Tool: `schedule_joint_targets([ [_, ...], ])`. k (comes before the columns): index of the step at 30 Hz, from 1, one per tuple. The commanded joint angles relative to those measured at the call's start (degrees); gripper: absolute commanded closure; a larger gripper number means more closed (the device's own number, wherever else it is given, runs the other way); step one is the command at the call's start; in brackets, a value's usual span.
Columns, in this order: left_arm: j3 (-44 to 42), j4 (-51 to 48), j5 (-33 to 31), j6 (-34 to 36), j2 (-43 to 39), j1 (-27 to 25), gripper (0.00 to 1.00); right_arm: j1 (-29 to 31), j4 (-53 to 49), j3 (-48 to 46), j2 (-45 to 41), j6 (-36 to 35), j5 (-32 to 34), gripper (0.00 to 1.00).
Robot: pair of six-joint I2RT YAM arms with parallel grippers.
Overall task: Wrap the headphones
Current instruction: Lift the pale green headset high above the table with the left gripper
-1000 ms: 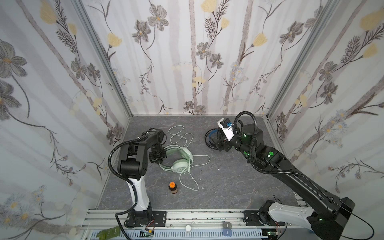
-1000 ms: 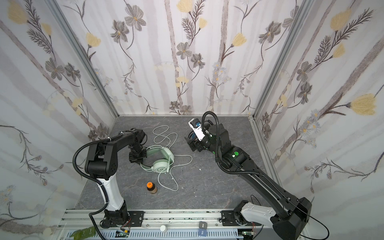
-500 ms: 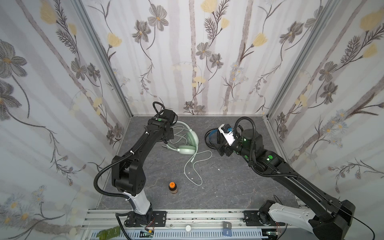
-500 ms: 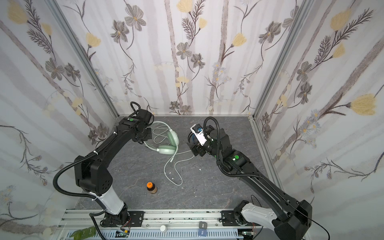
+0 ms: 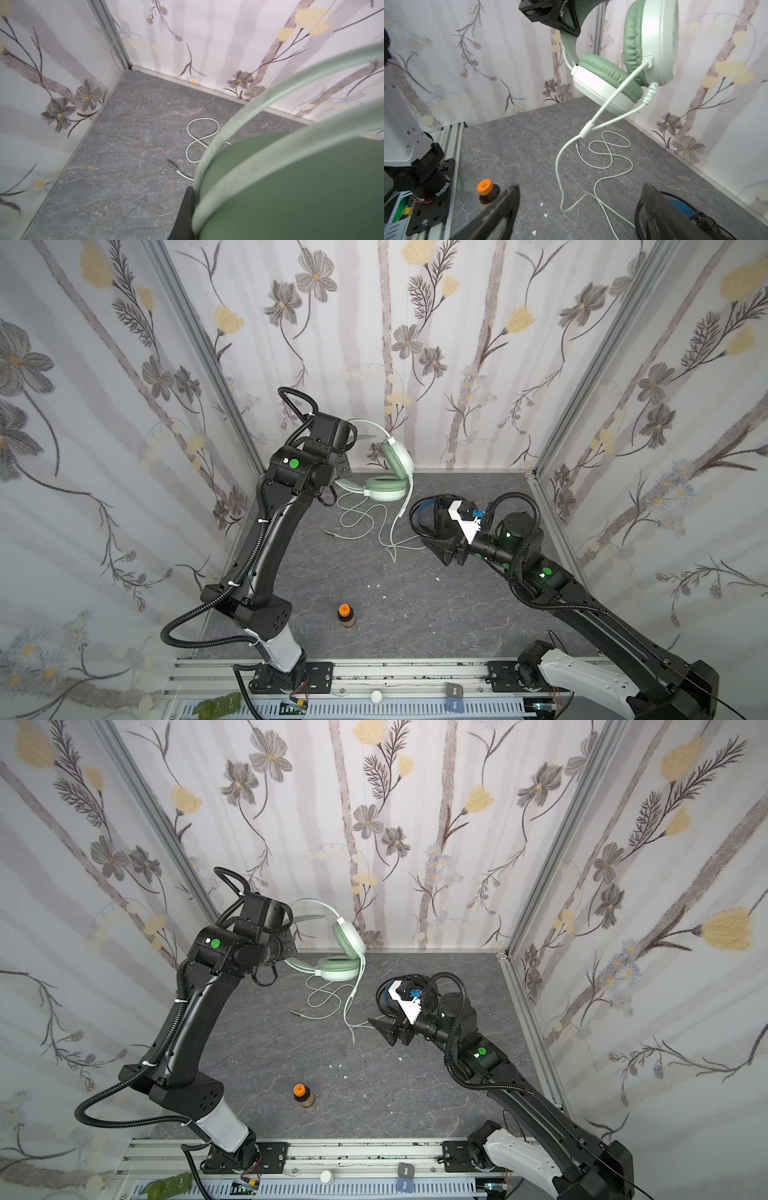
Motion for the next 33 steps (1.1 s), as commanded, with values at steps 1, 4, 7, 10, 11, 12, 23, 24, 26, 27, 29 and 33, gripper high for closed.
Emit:
schedule_joint_targets([
  [1, 4.5, -1.0, -1.4, -5.8, 1.1, -1.9, 1.00, 0.0, 9.3, -1.5, 0.0, 3.9, -6.0, 0.08],
  [4, 8.7, -2.3, -2.7, -7.5, 2.7, -4.7, 1.00, 0.1, 11.0, -2.4, 0.2, 4.7, -6.6, 0.07],
  [7, 10.7, -2.2, -4.0, -9.0, 3.7, -6.8, 1.00, 0.1, 13.1, -4.0, 0.5, 5.2, -7.2, 0.07],
  [10, 10.9, -1.1, -3.9, -10.5, 4.3, -8.4, 1.00, 0.1, 14.8, -6.5, 0.9, 6.2, -6.2, 0.07],
  [11, 10.9, -0.8, -3.8, -10.7, 4.4, -8.6, 1.00, 0.2, 15.0, -6.9, 1.0, 6.2, -5.6, 0.08],
  [12, 11.2, -0.7, -4.0, -11.0, 4.6, -9.1, 1.00, 0.2, 15.1, -7.1, 1.0, 6.1, -4.7, 0.08],
  [23, 12.4, 0.1, -4.7, -13.8, 4.7, -12.2, 1.00, 0.1, 13.2, -7.9, 0.1, 4.9, 4.3, 0.12],
  [24, 12.3, 0.2, -4.8, -13.8, 4.6, -12.4, 1.00, 0.0, 13.0, -7.7, 0.0, 4.9, 5.2, 0.12],
  [26, 11.8, 0.7, -4.7, -14.0, 4.3, -12.8, 1.00, -0.2, 12.7, -7.8, -0.4, 4.7, 6.1, 0.13],
  [27, 10.9, 1.6, -4.3, -13.9, 3.8, -12.9, 1.00, -0.3, 12.8, -8.1, -0.6, 4.8, 6.0, 0.13],
  [29, 8.1, 4.4, -3.5, -14.1, 2.3, -13.1, 1.00, -0.2, 13.1, -8.7, -1.1, 4.9, 5.3, 0.14],
  [33, 2.7, 8.6, -2.3, -15.4, -0.7, -13.1, 1.00, -0.3, 12.9, -9.1, -1.3, 4.6, 5.4, 0.17],
])
